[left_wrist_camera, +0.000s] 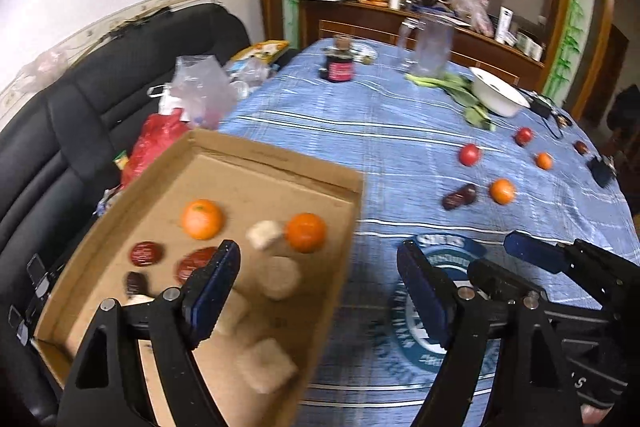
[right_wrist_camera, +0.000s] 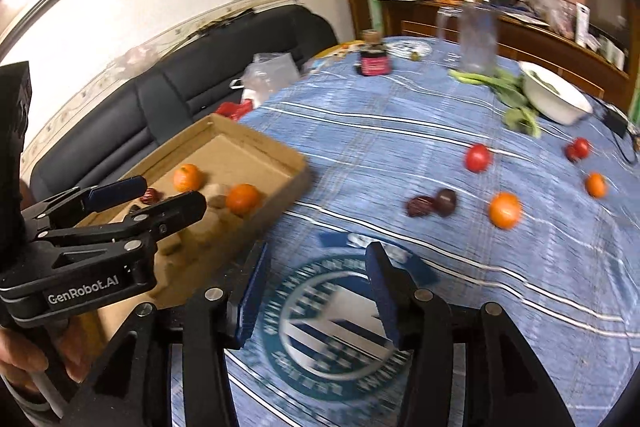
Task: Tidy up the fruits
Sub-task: 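Withdraw both open grippers from the box back over the table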
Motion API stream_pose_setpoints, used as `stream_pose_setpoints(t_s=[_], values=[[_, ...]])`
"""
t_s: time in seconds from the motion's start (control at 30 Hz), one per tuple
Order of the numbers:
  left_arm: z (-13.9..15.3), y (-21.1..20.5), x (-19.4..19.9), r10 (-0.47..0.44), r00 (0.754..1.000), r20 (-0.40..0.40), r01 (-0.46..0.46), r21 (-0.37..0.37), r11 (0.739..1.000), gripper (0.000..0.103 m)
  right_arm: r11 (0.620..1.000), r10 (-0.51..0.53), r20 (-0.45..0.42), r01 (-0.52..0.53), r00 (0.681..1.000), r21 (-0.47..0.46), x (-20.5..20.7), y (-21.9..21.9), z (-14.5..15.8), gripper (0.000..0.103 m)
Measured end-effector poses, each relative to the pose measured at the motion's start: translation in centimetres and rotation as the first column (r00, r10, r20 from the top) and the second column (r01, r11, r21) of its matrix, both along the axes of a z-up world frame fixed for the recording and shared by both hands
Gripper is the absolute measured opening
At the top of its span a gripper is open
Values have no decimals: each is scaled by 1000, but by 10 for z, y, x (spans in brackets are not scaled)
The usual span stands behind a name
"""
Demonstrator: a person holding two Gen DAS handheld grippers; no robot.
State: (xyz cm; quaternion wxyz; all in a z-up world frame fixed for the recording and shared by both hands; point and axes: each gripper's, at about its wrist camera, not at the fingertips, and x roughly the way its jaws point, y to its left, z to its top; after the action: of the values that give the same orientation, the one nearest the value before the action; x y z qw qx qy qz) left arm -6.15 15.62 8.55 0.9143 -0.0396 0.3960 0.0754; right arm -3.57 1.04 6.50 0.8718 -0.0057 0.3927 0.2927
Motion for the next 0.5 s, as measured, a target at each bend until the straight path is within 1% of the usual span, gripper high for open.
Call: stream_pose_setpoints(t_s=[0.13, 0.23, 0.5], values=[[-7, -23, 9, -48, 999, -20, 48, -16, 999, 80, 999, -51, -15, 51, 999, -4, 2, -31, -7, 56], [-14, -38, 18, -86, 995, -41, 84, -46, 995, 80, 996, -90, -24, 89, 996, -17, 6, -55, -13, 56], [-31, -72, 49, -149, 985, -83, 144, -55, 988, 80, 988, -150, -37, 148, 988, -44, 21, -98, -24, 56]])
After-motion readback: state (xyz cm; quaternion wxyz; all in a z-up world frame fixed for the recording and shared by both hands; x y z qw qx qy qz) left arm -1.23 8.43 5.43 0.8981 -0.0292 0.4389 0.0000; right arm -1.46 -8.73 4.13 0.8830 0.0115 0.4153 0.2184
